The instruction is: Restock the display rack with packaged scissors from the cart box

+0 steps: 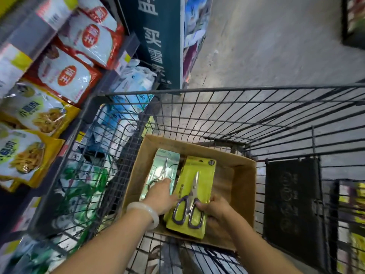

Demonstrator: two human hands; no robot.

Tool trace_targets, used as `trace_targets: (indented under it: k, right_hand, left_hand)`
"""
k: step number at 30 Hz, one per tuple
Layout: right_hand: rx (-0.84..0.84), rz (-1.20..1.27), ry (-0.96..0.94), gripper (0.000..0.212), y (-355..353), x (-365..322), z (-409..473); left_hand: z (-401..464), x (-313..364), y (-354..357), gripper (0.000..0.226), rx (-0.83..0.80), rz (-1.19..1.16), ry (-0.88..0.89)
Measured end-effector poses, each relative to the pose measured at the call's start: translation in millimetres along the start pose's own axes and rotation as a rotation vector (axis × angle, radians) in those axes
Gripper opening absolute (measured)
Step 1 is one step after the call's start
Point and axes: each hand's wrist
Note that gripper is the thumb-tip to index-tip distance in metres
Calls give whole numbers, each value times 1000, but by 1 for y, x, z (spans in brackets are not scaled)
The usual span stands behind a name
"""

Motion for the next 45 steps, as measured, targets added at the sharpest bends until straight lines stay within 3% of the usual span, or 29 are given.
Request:
trace_targets:
  k: [4,9,10,13,15,17,21,23,28,34,45]
  right_hand:
    - [-109,179,-204,25,4,-9,-23]
    - [-76,207,-284,14,14,-34,-30]
    - [-15,186,-277,19,15,-33,-24]
    - [248,-107,-160,38,15,-27,-11]
    - [242,-304,-52,50,20,-19,-3]
    - [164,-317,-15,52,28,-12,7]
    - [205,-313,18,50,34,-10,27]
    - [176,-229,29,43,34,-14,30]
    - [83,-6,22,48,28,-16,20]
    - [-30,61,-148,40,10,-15,-19]
    - [-101,-233,-713,36,42,-94,-131]
  left_hand:
    - [-2,8,-6,16,-48,-289,-51]
    - [6,-1,-18,31,88,-663,-108]
    - [8,-5,-19,36,92,-687,-112]
    - [7,-16,-21,17,142,-714,-117]
    - [8,-25,-19,17,167,-716,-121]
    - [12,-35,-18,20,173,-718,-134]
    - [19,-46,-19,23,192,-705,-144]
    - [18,-50,-21,21,197,-701,-151]
    - [6,-48,-27,32,228,-735,-160]
    - [-25,-35,-41,28,300,-849,-95]
    - [-149,-66,-84,22,560,-992,80]
Point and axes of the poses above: each hand's wrist, its own z-axis towards the middle knuckle, its own y-axis out of the palm, x = y × z, and after that the axes turned 11 degrees about -z, right-handed
